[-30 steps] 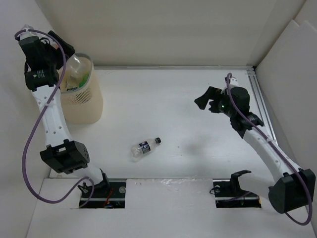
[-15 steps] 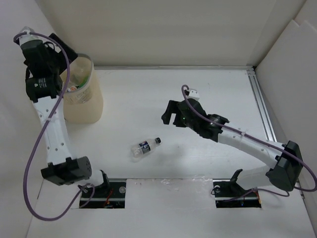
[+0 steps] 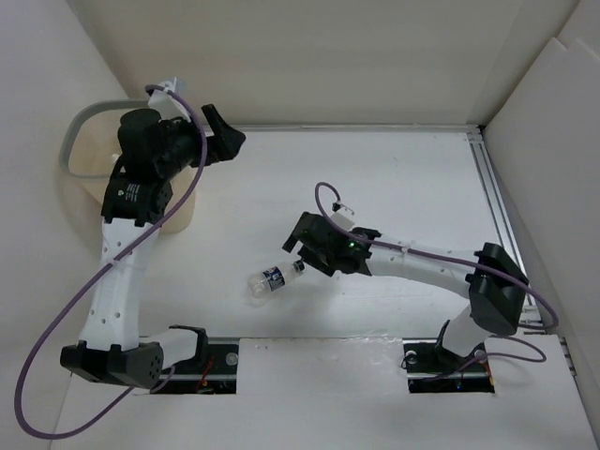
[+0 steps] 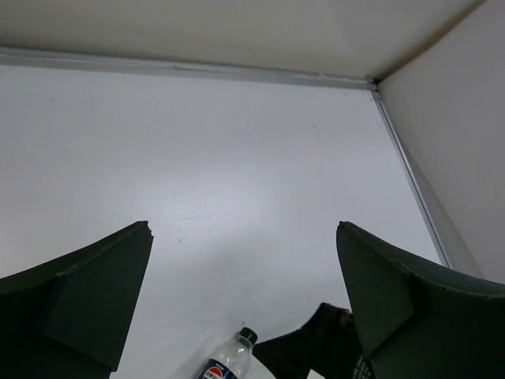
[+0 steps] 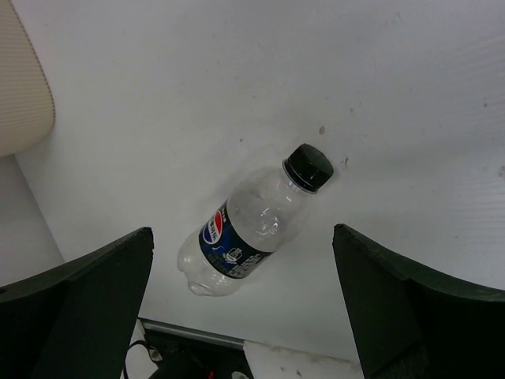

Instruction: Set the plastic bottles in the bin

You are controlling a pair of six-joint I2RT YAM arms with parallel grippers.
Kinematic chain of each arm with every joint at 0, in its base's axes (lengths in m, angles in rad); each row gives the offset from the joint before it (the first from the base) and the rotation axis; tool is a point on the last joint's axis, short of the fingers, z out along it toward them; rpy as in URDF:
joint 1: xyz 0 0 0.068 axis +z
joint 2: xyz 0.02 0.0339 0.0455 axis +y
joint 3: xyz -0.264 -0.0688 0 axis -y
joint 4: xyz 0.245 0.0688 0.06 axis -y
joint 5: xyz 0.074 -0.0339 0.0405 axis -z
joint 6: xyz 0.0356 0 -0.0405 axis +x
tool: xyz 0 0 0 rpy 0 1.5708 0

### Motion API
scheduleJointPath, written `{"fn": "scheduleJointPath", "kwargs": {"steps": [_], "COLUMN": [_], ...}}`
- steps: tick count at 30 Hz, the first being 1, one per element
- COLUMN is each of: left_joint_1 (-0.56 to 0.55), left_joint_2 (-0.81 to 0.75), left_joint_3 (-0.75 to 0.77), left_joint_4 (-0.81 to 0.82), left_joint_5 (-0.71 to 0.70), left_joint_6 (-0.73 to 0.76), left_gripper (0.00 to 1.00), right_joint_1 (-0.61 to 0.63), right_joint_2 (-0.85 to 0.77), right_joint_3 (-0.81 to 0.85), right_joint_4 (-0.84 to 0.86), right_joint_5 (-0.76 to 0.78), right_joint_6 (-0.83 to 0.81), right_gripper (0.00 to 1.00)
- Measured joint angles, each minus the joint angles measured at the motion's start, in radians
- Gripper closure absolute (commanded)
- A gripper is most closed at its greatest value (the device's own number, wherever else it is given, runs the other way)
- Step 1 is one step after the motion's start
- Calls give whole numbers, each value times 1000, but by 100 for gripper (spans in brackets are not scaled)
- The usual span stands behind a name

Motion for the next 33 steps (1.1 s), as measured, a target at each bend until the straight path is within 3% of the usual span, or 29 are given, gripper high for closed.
{"fn": "scheduleJointPath", "kwargs": {"steps": [9,15,18,20,21,28,33], "left_joint_1": [-34,-34,-34,-34,-34,-34,-106], "left_joint_2": [-32,-63,-63,-62,-62,-67,-52], "left_joint_3": [-37,-61,-72,-76,-78,-107,-154], "left_joint_4": [14,37,42,45,46,62,102], "left_joint_5": [40,46,47,47,48,83,129], "left_joint_6": [35,42,42,42,42,41,17], "left_gripper": [0,0,0,0,0,0,0], "right_joint_1": [12,13,12,13,13,-33,-226], "right_joint_2": [153,252,276,290,298,244,42], "right_joint_3": [0,2,5,4,2,-63,-142], "right_joint_4": [88,156,208,238,255,310,243], "right_joint_5": [-100,-177,-217,-243,-252,-280,-189], "right_joint_6": [97,123,138,143,148,127,-55], "right_gripper": [1,8,37,89,100,100,100]}}
